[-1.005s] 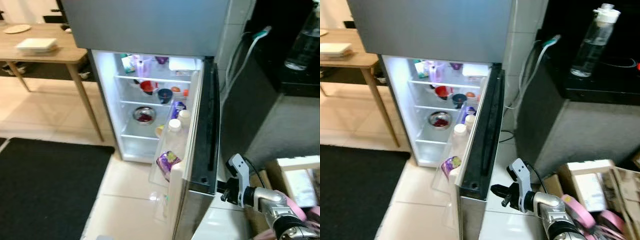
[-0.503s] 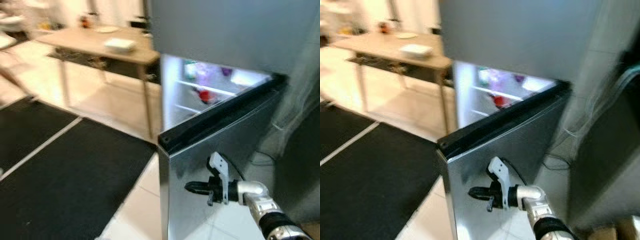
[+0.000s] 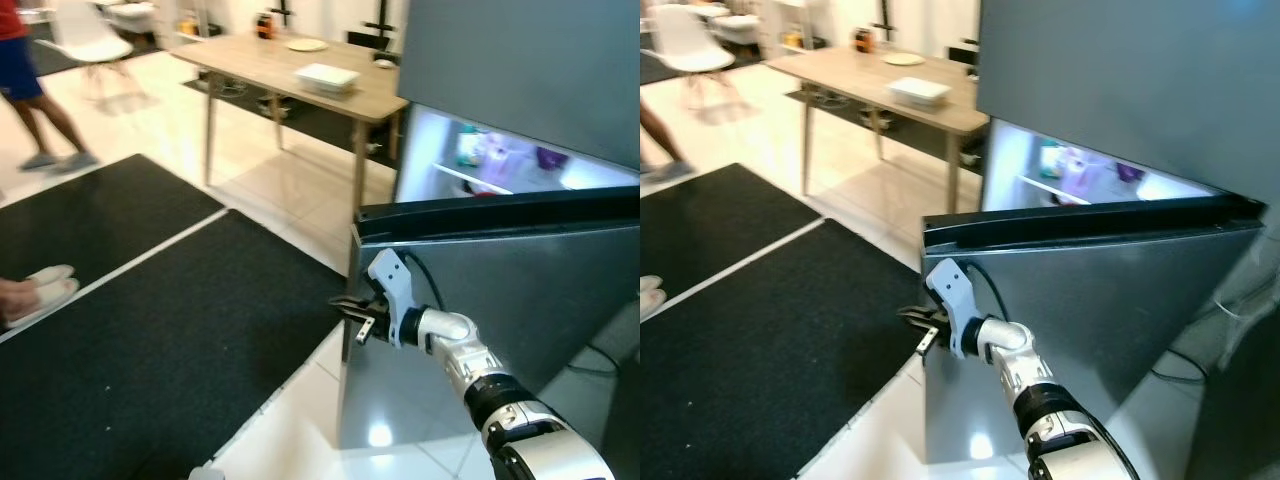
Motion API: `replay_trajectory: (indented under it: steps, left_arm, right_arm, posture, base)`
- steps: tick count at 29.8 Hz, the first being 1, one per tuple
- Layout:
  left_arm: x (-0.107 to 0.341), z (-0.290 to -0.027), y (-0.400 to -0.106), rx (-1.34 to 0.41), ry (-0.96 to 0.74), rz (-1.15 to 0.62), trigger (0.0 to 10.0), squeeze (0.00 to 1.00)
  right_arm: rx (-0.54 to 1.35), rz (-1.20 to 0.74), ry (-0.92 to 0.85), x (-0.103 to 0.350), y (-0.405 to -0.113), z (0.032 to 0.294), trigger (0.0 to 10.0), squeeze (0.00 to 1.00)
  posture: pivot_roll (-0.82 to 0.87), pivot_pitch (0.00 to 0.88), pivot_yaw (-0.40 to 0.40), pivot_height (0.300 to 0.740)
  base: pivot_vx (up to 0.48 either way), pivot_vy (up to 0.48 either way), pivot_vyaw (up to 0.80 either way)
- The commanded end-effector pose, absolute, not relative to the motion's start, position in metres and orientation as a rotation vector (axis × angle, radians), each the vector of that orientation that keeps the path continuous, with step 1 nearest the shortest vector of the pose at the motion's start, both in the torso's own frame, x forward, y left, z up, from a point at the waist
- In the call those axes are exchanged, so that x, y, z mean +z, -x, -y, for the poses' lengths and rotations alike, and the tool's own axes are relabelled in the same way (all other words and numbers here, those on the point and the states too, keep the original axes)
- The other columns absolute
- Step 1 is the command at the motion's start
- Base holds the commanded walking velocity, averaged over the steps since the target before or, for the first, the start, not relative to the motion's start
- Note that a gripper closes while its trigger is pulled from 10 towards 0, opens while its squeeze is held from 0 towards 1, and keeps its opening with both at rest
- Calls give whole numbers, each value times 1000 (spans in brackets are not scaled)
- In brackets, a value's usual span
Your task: Restocking fridge
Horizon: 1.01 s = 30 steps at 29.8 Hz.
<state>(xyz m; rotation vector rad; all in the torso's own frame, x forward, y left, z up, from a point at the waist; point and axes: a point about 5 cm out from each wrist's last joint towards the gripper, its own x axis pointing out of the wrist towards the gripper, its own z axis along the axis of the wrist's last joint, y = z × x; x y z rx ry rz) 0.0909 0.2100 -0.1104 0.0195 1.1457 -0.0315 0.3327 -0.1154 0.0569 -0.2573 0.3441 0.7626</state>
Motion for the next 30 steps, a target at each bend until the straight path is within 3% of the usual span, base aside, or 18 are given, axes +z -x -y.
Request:
replay_trajectory:
  steps: [1,2,5,10,26,28,30]
  left_arm:
    - [-112,-205,-90,-36,-13,-1155,10000,0]
    - [-112,-205,-90,-36,-13,-1155,10000,0]
    - [-111,-206,-91,-26,-12,-1153,10000,0]
    - [-111,-206,-93,-31,-5,-1150,10000,0]
    - [-110,-206,-95,-63,-17,-1146,10000,0]
    - [-110,-206,-95,-63,-17,-1146,10000,0]
    - [-110,-206,-95,-65,-17,-1144,10000,0]
  right_arm:
    - [640,-496,322,28,-318,140,10000,0]
    - [640,-496,322,28,-318,140,10000,0]
    - [492,-723,475,-14,-281,186,10000,0]
    - [436,-899,572,-43,-240,216,10000,0]
    - [248,-1190,477,-84,-153,251,10000,0]
    - [248,-1190,477,-84,-153,251,10000,0]
    - [241,-1265,470,-91,-131,256,10000,0]
  posture:
    - [-54,0,-46,740]
    - [-54,0,-46,740]
    - [-61,0,-42,740]
    - [-66,0,-39,740]
    - [-74,0,-30,740]
    - [-74,0,-30,740]
    - [-65,0,-36,740]
  base:
    - [0,0,0]
    - [0,0,0]
    - [0,0,0]
    - [0,0,0]
    - [227,0,0]
    - [300,0,0]
    - [315,0,0]
